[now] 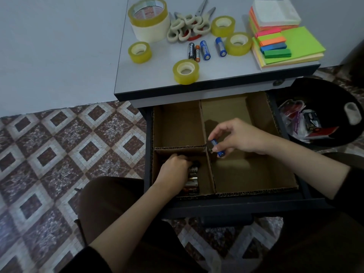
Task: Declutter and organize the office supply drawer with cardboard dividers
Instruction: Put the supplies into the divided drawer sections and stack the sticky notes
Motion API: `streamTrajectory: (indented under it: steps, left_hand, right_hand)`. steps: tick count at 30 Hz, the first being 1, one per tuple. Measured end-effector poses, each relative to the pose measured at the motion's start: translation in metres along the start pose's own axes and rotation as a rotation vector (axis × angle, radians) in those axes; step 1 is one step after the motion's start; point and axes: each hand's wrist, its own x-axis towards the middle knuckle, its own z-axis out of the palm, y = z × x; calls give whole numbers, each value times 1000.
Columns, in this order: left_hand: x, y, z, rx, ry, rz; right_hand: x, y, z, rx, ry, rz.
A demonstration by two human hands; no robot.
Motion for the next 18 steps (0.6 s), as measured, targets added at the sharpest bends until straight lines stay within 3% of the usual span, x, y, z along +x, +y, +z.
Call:
streamTrajectory:
  steps: [18]
  left_hand:
    - [4, 4, -4, 210, 118, -63]
  right_hand:
    - [5, 2, -2, 18, -28, 23]
